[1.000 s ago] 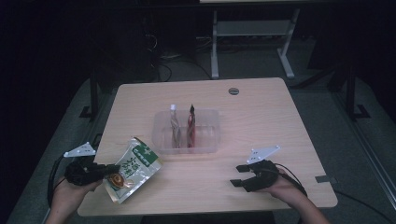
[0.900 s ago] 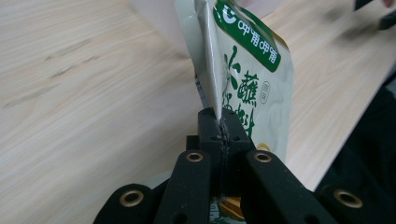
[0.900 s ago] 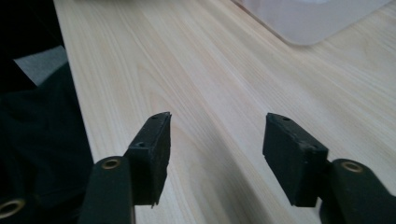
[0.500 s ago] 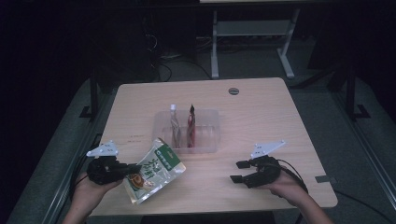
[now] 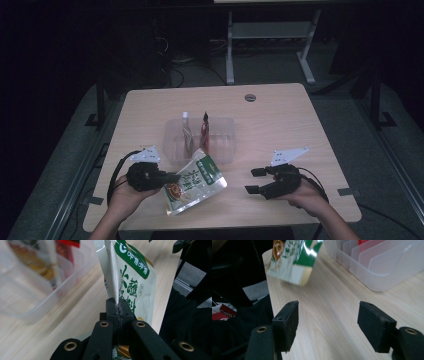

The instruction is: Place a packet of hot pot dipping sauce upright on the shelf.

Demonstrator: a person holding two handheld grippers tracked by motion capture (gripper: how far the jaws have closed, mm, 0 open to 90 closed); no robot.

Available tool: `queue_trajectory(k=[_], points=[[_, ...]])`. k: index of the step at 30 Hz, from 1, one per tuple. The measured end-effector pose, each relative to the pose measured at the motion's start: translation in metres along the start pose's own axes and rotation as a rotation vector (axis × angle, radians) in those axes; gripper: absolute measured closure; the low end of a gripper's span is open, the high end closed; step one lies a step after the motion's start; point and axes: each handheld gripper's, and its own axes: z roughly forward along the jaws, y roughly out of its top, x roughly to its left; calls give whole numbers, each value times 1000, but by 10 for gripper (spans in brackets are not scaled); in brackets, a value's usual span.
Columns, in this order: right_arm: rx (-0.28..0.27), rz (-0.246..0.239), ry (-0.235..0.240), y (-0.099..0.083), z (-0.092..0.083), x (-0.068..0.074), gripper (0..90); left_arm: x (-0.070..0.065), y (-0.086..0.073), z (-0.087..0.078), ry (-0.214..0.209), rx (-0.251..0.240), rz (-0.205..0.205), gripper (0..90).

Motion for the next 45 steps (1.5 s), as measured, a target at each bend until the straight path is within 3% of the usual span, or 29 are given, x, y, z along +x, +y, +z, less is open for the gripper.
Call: queue_trajectory(k=[5,14,19,25,36,45], points=[[-27,-1,17,7,1,-3,378,-2,11,13,-20,2,35,898],[-86,-7,102,33,13,-10,378,-12,40,35,-71,-6,109,898],[-94,13,143,41,23,-13,377,-14,42,40,-89,-16,131,898],[-63,13,175,39,35,-10,407,-17,42,42,-89,-8,156,898],[-50,2,214,34,39,-6,665,-17,38,42,-82,-14,160,898],[-48,-14,242,34,40,-5,818,-14,37,41,-80,-24,156,897]])
